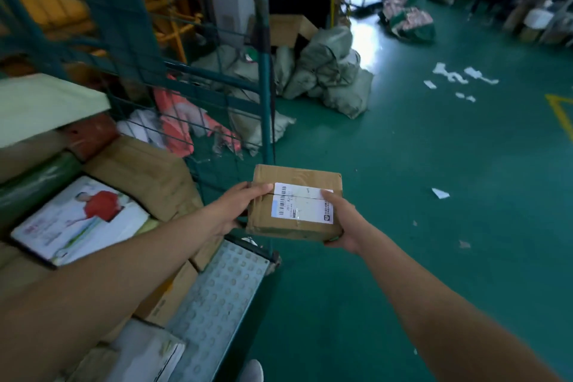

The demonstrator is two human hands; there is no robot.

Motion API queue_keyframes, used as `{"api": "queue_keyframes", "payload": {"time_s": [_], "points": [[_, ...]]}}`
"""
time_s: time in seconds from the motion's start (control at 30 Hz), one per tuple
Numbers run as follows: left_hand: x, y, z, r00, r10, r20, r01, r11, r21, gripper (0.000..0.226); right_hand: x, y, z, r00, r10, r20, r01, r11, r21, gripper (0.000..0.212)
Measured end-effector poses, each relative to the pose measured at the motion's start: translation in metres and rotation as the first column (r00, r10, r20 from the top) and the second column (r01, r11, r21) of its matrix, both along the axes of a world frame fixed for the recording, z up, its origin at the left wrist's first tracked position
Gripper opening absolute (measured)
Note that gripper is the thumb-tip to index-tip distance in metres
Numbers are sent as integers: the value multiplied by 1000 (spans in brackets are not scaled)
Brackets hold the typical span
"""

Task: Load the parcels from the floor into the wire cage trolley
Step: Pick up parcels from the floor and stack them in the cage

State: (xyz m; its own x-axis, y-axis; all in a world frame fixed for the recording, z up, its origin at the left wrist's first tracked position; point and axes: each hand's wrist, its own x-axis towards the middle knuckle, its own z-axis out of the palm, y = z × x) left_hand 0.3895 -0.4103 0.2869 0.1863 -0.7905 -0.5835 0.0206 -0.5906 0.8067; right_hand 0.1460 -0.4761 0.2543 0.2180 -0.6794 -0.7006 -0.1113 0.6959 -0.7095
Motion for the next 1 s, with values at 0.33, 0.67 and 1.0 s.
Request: {"api": "queue_keyframes", "payload": {"time_s": [0.33,0.67,1.0], "points": [[46,138,59,860,485,-157,-496,867,-40,61,86,54,78,956,271,110,-243,945,-218,39],[96,290,61,545,789,-285,-830,556,-50,102,208,174,83,848,419,325,-402,908,-120,121],[166,396,54,426,848,-316,-903,419,-94,81,329,303,92,711,629,316,-605,775,-181,75]]}}
